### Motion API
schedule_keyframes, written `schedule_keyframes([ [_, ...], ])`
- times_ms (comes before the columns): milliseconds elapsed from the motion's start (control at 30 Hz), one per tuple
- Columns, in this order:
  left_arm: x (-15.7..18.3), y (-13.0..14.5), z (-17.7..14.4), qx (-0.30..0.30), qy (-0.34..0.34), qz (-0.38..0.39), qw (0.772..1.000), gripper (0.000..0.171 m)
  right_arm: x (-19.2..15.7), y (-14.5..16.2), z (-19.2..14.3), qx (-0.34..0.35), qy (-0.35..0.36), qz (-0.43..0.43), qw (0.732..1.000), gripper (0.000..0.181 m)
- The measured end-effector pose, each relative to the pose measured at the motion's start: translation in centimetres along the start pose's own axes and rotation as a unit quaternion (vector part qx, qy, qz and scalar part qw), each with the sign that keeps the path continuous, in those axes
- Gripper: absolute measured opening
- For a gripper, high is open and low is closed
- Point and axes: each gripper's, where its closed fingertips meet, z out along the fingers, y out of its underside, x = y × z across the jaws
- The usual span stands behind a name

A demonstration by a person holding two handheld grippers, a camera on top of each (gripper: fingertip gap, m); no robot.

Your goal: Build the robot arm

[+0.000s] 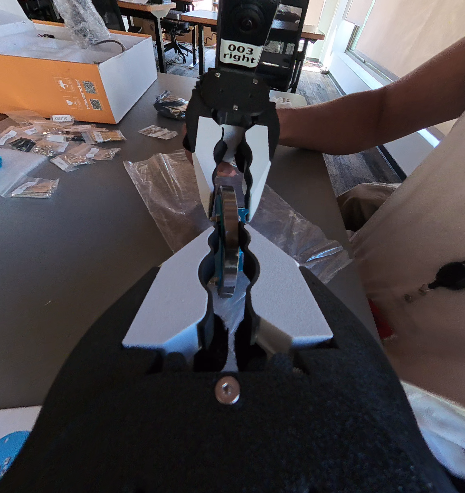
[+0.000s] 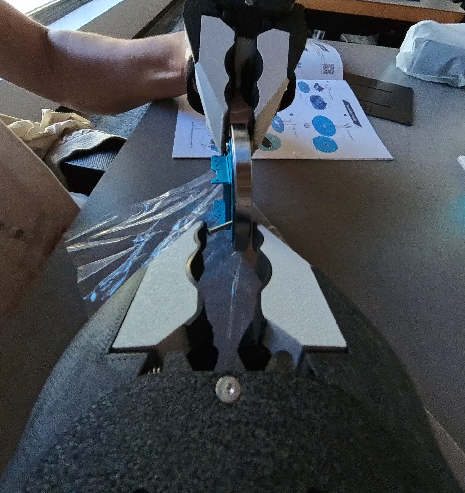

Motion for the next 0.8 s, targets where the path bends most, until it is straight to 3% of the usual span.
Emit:
schedule_keyframes([
  [200, -0.1, 0.1, -0.3, 0.000, -0.003, 0.000, 1.000, 0.014, 0.0, -1.3, 0.5, 0.021, -0.007, 0.028, 0.999, 0.032],
  [300, 0.0, 0.2, -0.4, -0.001, -0.003, 0.003, 1.000, 0.014, 0.6, -0.7, 0.6, -0.002, 0.020, 0.020, 1.000, 0.026],
  [733, 0.1, 0.4, -0.5, 0.001, -0.001, 0.004, 1.000, 0.014, 0.5, -0.1, 0.9, -0.013, -0.020, 0.121, 0.992, 0.017],
  [800, 0.1, 0.6, -0.8, 0.004, 0.002, 0.002, 1.000, 0.014, 0.5, -0.3, 1.0, -0.017, -0.016, 0.106, 0.994, 0.017],
])
